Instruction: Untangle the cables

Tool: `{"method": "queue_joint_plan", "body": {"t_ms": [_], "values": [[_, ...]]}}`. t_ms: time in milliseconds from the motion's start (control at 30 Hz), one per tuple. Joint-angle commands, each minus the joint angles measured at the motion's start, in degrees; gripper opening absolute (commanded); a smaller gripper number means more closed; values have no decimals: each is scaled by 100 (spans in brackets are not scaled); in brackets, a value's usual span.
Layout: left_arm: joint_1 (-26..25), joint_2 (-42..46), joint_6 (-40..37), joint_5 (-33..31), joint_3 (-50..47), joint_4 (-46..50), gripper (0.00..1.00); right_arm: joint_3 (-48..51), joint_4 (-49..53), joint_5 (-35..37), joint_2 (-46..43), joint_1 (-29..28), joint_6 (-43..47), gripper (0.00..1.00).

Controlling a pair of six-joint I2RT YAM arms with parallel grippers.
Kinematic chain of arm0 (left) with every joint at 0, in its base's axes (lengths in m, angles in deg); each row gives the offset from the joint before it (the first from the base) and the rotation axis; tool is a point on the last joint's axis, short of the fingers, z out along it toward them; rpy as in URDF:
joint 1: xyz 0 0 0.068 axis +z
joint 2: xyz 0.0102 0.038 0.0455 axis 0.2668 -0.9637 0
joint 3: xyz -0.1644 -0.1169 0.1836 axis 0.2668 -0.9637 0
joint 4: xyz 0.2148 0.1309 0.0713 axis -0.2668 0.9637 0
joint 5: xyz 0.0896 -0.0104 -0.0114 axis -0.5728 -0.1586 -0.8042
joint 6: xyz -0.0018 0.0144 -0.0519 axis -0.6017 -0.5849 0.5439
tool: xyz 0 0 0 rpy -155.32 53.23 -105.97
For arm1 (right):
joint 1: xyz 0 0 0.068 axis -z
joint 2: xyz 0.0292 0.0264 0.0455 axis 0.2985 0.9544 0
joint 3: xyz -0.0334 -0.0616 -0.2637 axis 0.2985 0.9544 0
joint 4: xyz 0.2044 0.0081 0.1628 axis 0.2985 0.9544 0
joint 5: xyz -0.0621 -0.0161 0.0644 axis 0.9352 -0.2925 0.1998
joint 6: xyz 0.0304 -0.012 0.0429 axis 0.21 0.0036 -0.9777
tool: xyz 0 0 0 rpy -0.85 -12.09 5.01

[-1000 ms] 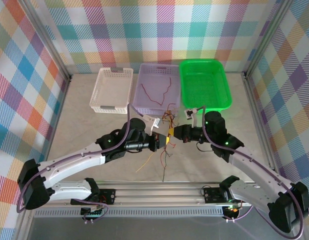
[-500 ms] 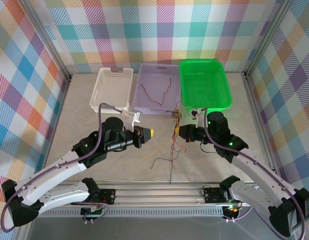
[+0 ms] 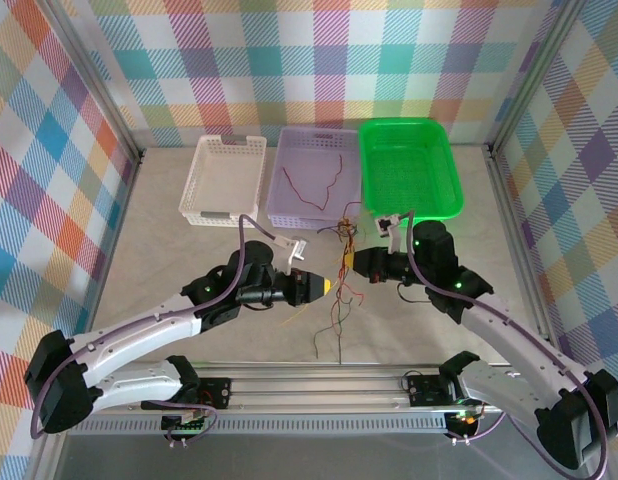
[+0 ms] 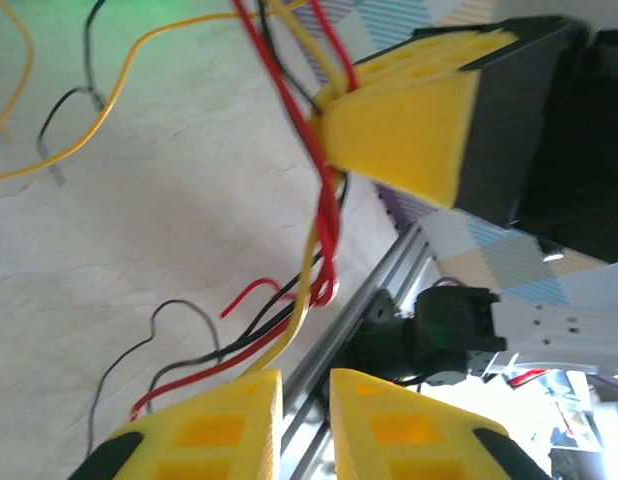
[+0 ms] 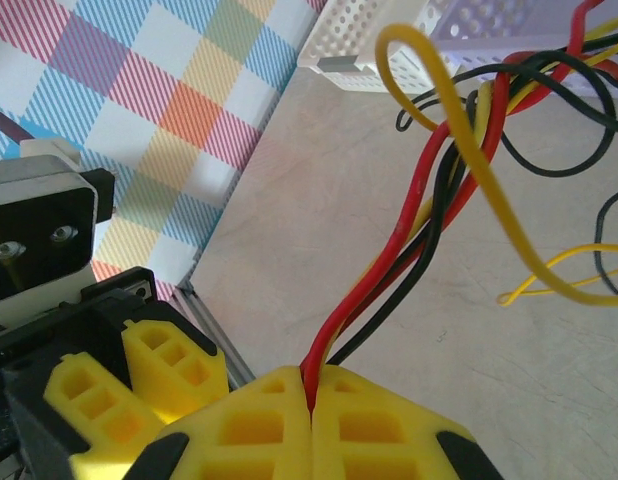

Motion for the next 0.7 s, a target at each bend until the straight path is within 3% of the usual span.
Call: {"method": "queue_joint_plan", "body": {"t_ms": [0,133,667], "values": [[-86,16,279,125,-64,-834,24,-59,-461,-313,53,0,-102,0],[-120,-6,489,41,-207,-1316,34,-28,-631,-454,117,-6,-181,0],[-182,-372,383,-86,-121,-1134,31,-14,-785,-600,100,-9,-244,0]]}}
